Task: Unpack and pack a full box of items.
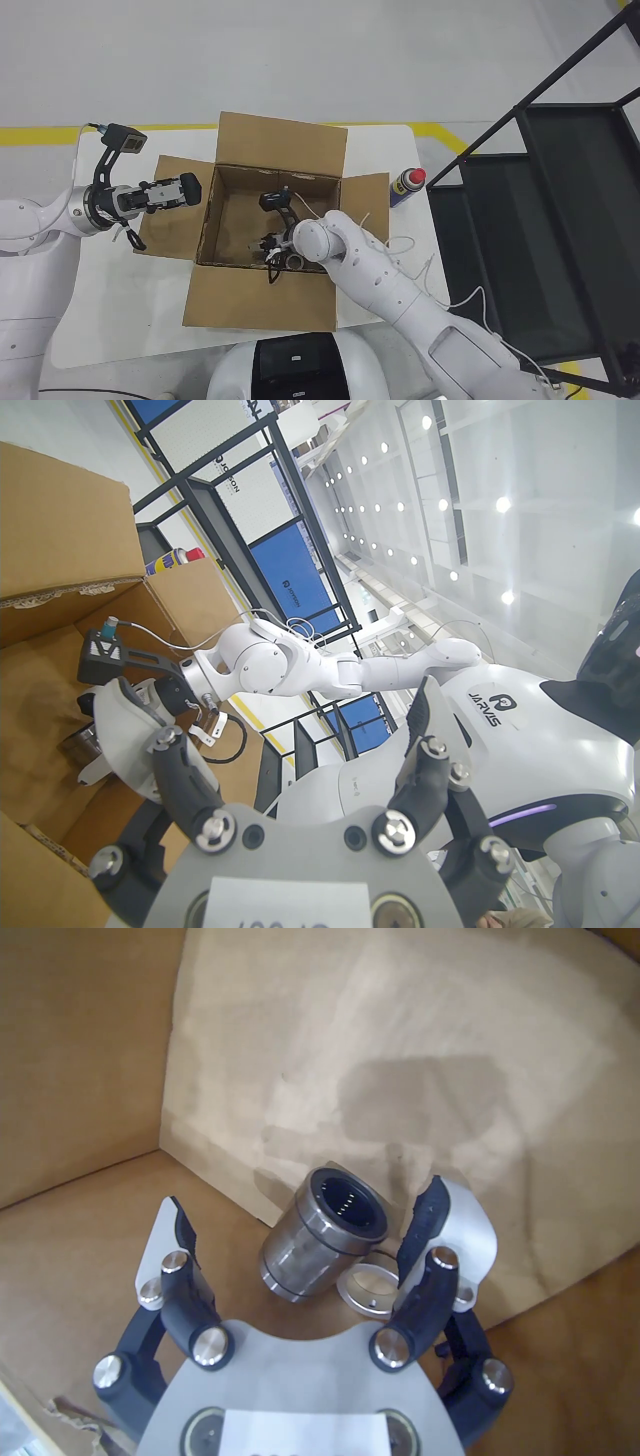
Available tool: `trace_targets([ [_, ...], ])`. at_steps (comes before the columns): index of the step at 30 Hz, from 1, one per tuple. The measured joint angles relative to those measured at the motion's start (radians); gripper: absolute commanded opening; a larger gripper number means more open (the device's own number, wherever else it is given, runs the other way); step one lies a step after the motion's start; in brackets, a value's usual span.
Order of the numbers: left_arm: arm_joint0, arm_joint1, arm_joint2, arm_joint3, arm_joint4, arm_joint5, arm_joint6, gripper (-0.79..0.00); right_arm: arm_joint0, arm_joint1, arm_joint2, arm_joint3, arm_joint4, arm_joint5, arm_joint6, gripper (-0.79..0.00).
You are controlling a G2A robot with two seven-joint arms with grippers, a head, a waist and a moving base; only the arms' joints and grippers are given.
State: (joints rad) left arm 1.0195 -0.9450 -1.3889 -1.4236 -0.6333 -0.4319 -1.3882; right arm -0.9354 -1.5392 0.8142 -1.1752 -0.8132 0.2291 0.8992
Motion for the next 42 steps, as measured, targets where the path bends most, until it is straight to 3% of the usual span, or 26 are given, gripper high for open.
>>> trace_targets([
  [3,0.0,0.0,0.0,0.0,0.0,0.0,0.0,0.0,0.012,0.0,-0.02,-0.029,-0.057,0.018,0.045,0.0],
  [23,0.0,0.0,0.0,0.0,0.0,0.0,0.0,0.0,0.01,0.0,-0.017,-0.029,-0.053,0.021,0.038,0.0],
  [31,0.0,0.0,0.0,0.0,0.0,0.0,0.0,0.0,0.002,-0.014,-0.046,-0.107,-0.131,0.257,0.073,0.0],
  [39,0.0,0.0,0.0,0.0,0.0,0.0,0.0,0.0,0.005,-0.035,-0.061,-0.06,-0.089,0.294,0.051,0.0],
  [41,0.0,0.0,0.0,0.0,0.0,0.0,0.0,0.0,0.011,-0.043,-0.061,-0.03,-0.068,0.296,0.023,-0.105],
  [42,0.0,0.0,0.0,0.0,0.0,0.0,0.0,0.0,0.014,-0.046,-0.062,-0.016,-0.062,0.297,0.013,-0.206],
])
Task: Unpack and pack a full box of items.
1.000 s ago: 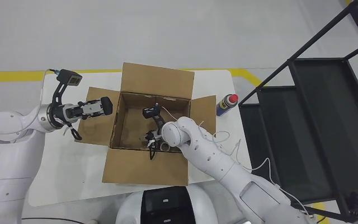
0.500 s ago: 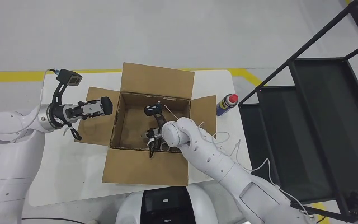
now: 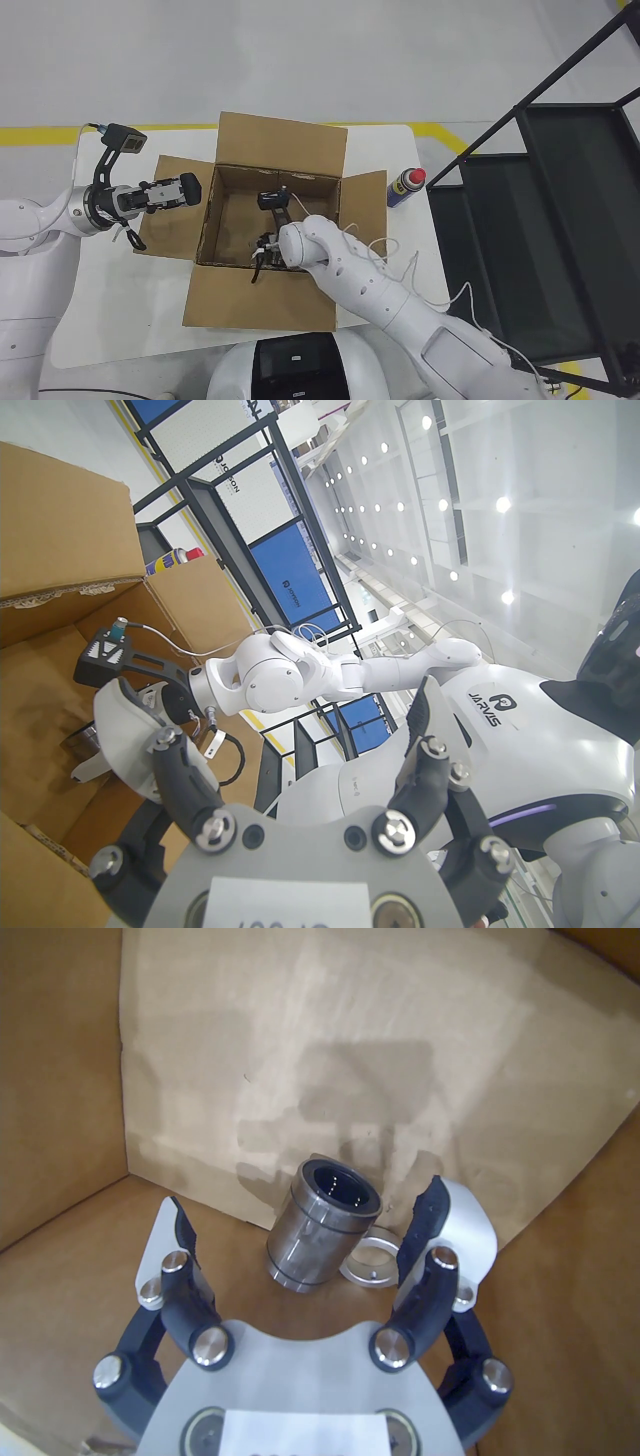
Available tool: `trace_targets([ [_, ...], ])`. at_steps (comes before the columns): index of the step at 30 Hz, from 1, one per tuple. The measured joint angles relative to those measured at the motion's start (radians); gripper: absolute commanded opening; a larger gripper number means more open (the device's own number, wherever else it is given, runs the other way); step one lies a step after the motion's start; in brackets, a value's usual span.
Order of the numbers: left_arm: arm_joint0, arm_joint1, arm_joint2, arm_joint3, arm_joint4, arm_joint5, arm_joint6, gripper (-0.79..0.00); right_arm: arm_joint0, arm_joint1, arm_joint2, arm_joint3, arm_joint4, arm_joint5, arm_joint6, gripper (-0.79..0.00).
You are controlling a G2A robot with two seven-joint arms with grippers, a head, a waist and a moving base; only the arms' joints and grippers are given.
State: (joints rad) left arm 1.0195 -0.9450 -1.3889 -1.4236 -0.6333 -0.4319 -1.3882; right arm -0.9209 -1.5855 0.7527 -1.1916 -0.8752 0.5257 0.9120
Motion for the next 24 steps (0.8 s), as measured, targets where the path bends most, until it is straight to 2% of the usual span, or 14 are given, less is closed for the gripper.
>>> trace_targets([
  [1,0.0,0.0,0.0,0.0,0.0,0.0,0.0,0.0,0.005,-0.004,-0.002,0.016,0.007,0.005,-0.01,-0.336],
  [2,0.0,0.0,0.0,0.0,0.0,0.0,0.0,0.0,0.009,-0.007,-0.004,0.026,0.011,0.011,-0.013,-0.403],
  [4,0.0,0.0,0.0,0.0,0.0,0.0,0.0,0.0,0.016,-0.013,-0.006,0.045,0.018,0.026,-0.016,-0.446],
  [8,0.0,0.0,0.0,0.0,0.0,0.0,0.0,0.0,0.026,-0.024,-0.006,0.079,0.038,0.052,-0.021,-0.459],
  [10,0.0,0.0,0.0,0.0,0.0,0.0,0.0,0.0,0.03,-0.028,-0.006,0.092,0.045,0.054,-0.024,-0.517],
  [11,0.0,0.0,0.0,0.0,0.0,0.0,0.0,0.0,0.033,-0.03,-0.007,0.1,0.047,0.056,-0.027,-0.557],
  [13,0.0,0.0,0.0,0.0,0.0,0.0,0.0,0.0,0.038,-0.035,-0.01,0.111,0.048,0.064,-0.03,-0.73],
  [14,0.0,0.0,0.0,0.0,0.0,0.0,0.0,0.0,0.04,-0.037,-0.011,0.117,0.049,0.07,-0.031,-0.776],
  [19,0.0,0.0,0.0,0.0,0.0,0.0,0.0,0.0,0.04,-0.041,-0.007,0.114,0.039,0.084,-0.048,-0.785],
  [24,0.0,0.0,0.0,0.0,0.0,0.0,0.0,0.0,0.011,-0.03,0.002,0.03,-0.017,0.081,-0.086,-0.785],
])
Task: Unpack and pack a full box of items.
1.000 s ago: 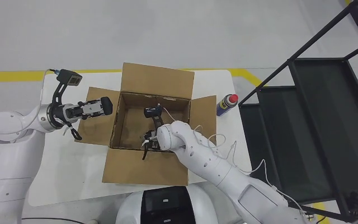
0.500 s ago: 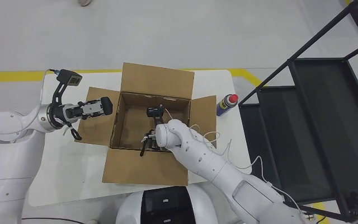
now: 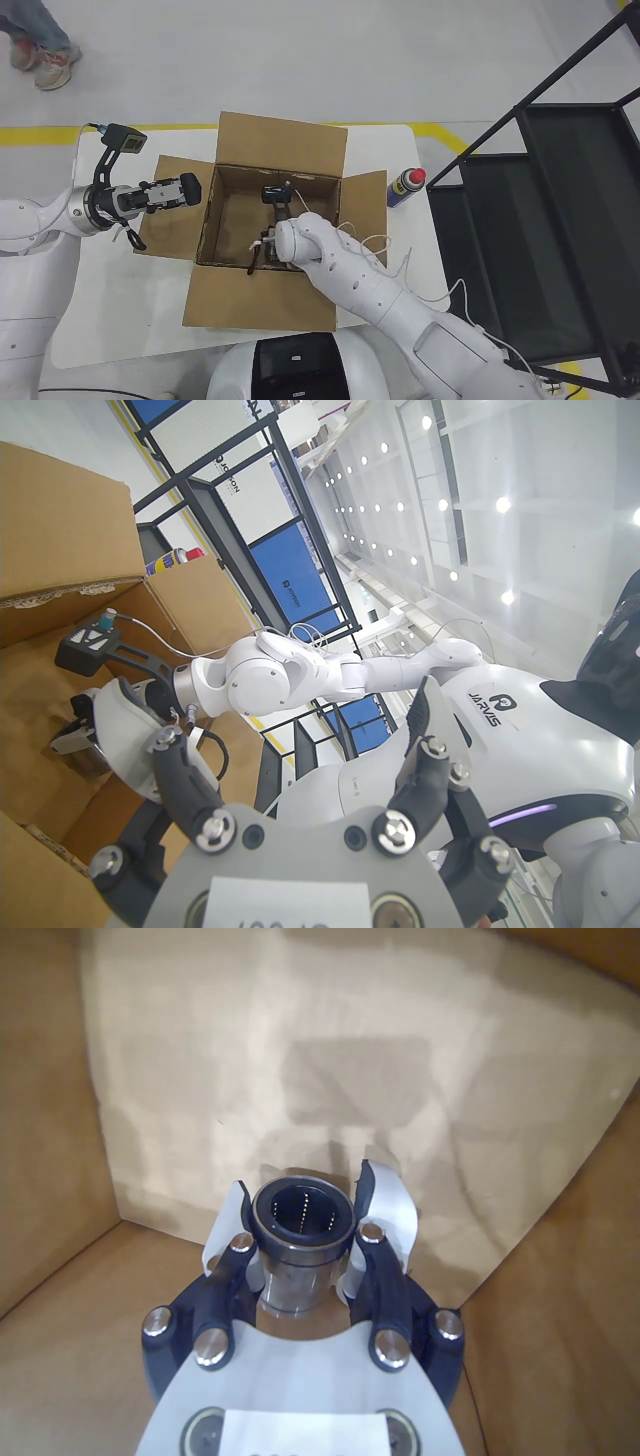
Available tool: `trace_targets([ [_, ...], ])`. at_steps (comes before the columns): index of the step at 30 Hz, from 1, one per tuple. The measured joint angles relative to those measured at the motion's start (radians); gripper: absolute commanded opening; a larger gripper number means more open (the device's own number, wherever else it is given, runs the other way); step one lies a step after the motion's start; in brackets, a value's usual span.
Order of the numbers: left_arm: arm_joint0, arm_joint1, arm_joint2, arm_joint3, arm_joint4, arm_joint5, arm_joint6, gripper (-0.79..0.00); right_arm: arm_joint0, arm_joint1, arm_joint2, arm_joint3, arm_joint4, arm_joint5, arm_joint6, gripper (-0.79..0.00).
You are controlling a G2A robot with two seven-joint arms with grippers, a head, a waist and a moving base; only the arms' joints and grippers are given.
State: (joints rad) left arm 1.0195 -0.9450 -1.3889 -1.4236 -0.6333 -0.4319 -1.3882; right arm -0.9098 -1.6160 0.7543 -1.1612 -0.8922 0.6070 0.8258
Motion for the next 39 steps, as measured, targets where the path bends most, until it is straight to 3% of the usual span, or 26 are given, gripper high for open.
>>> trace_targets([
  [8,0.0,0.0,0.0,0.0,0.0,0.0,0.0,0.0,-0.133,0.04,0.042,-0.21,-0.175,-0.011,-0.135,-0.785],
  [14,0.0,0.0,0.0,0.0,0.0,0.0,0.0,0.0,-0.216,0.059,0.09,-0.283,-0.242,-0.047,-0.233,-0.785],
  [20,0.0,0.0,0.0,0.0,0.0,0.0,0.0,0.0,-0.217,0.057,0.107,-0.234,-0.254,-0.08,-0.279,-0.785],
  [29,0.0,0.0,0.0,0.0,0.0,0.0,0.0,0.0,-0.132,0.02,0.062,-0.07,-0.214,-0.104,-0.317,-0.785],
  [31,0.0,0.0,0.0,0.0,0.0,0.0,0.0,0.0,-0.115,0.012,0.049,-0.043,-0.208,-0.11,-0.312,-0.693],
  [33,0.0,0.0,0.0,0.0,0.0,0.0,0.0,0.0,-0.106,0.005,0.038,-0.026,-0.202,-0.119,-0.305,-0.388],
  [34,0.0,0.0,0.0,0.0,0.0,0.0,0.0,0.0,-0.102,0.001,0.031,-0.019,-0.2,-0.123,-0.299,0.0],
  [39,0.0,0.0,0.0,0.0,0.0,0.0,0.0,0.0,-0.111,-0.006,0.021,-0.043,-0.205,-0.119,-0.29,0.0],
])
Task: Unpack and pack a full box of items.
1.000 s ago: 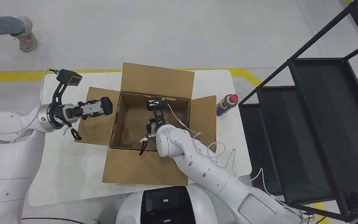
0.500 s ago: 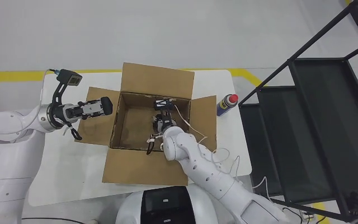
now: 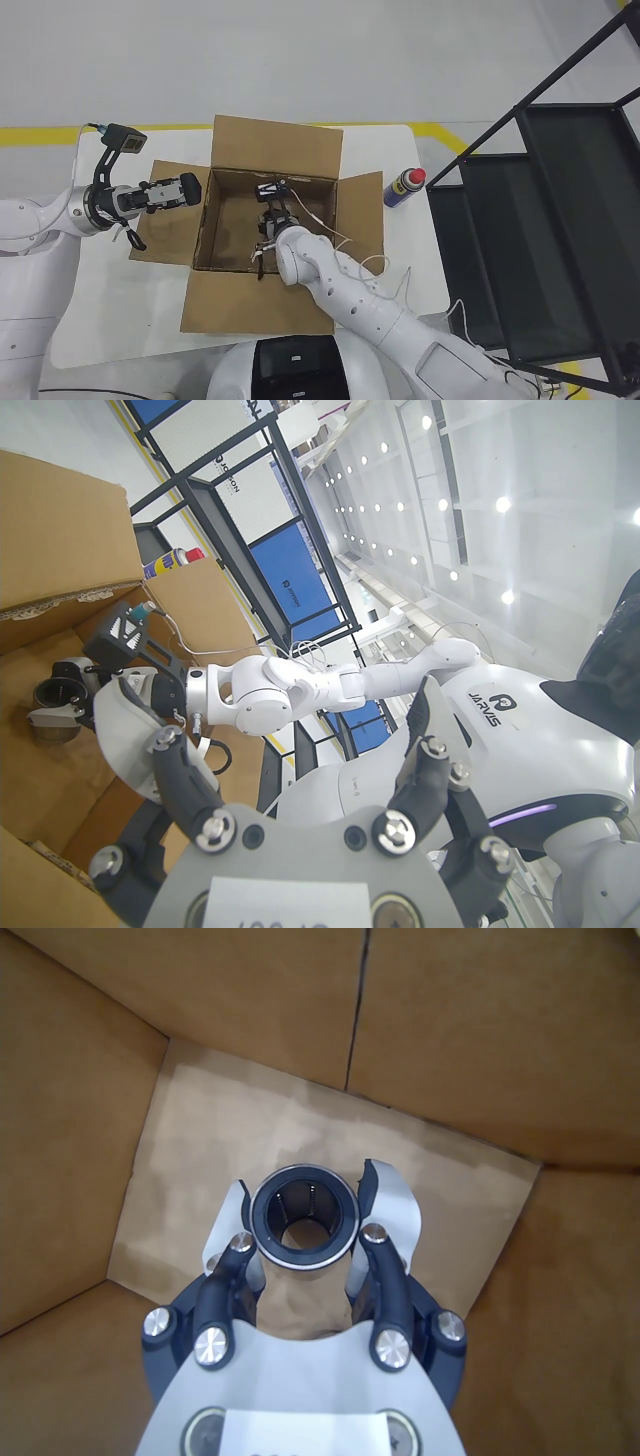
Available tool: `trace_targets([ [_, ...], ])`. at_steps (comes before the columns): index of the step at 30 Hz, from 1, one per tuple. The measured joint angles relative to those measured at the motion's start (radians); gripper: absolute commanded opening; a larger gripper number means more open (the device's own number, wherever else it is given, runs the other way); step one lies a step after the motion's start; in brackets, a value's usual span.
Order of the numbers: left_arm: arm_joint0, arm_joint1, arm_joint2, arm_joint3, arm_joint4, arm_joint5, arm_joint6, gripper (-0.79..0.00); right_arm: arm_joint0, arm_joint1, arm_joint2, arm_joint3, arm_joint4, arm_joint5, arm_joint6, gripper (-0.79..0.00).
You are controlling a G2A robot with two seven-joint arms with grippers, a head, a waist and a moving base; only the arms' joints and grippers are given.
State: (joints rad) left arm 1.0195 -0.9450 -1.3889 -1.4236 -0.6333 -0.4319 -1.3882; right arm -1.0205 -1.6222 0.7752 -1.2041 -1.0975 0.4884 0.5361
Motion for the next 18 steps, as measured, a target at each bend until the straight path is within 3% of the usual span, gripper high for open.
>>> trace_targets([
  [10,0.0,0.0,0.0,0.0,0.0,0.0,0.0,0.0,-0.085,0.02,0.035,-0.149,-0.093,0.017,0.058,0.0],
  [18,0.0,0.0,0.0,0.0,0.0,0.0,0.0,0.0,-0.09,0.025,0.07,-0.201,-0.039,-0.055,0.228,0.0],
])
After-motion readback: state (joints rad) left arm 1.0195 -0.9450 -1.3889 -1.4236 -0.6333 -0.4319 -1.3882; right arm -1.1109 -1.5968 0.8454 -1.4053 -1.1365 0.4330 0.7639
